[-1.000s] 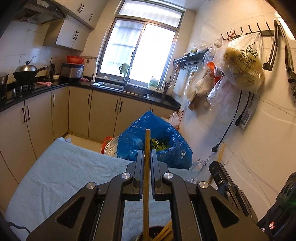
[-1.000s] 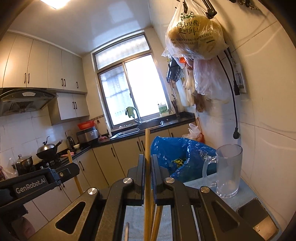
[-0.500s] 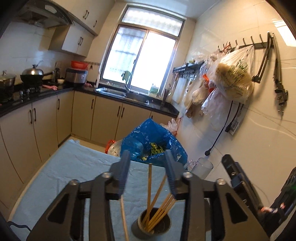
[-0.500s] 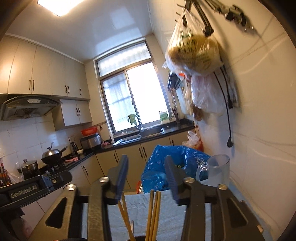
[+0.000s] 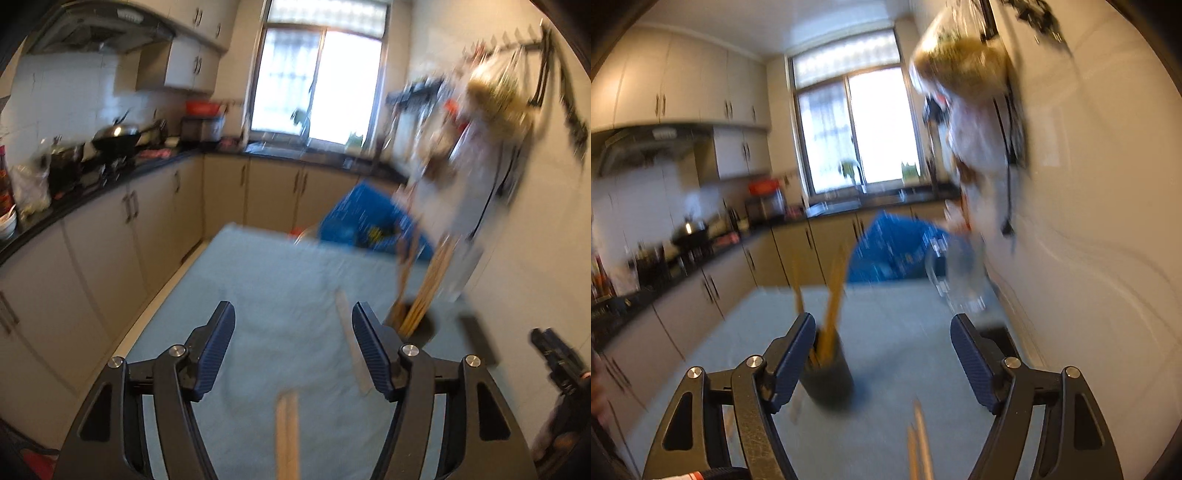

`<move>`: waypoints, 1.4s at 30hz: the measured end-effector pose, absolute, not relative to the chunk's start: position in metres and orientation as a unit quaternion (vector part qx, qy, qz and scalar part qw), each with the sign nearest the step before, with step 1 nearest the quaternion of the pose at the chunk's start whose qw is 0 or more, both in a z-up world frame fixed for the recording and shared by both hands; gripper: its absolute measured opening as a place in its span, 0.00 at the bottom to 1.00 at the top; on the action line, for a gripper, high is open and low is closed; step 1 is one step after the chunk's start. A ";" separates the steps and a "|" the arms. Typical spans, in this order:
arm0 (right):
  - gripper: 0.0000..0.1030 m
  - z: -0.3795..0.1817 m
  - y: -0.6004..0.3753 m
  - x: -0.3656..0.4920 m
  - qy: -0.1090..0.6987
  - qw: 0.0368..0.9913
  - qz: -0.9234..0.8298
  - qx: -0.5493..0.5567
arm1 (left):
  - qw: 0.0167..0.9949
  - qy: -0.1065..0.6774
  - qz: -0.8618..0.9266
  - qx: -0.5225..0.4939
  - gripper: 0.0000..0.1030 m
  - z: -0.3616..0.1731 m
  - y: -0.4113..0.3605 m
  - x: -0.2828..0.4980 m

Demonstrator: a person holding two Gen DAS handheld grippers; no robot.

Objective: Organize utensils
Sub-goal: 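Open both tools to drop the chopsticks into the holder, then lower both tools onto chopsticks on the cloth and close them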

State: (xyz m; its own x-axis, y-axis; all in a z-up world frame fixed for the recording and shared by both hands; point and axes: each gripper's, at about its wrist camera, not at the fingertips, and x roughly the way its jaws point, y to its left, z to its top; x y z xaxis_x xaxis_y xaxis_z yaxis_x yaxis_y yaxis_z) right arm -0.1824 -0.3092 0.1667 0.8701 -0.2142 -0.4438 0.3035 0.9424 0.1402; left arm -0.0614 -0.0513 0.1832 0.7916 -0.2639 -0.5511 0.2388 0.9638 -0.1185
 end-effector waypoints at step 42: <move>0.38 0.029 -0.363 -0.060 0.493 0.858 -0.096 0.107 | 0.850 0.502 -0.134 0.085 0.21 0.030 -0.081 0.022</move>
State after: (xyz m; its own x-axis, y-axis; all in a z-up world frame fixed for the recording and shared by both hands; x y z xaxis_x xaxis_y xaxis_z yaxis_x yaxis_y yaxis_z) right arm -0.0600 -0.3631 0.0292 0.4961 -0.0591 -0.8663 0.2695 0.9589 0.0889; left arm 0.0215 -0.0807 0.0300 0.4596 -0.1423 -0.8767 0.3126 0.9498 0.0097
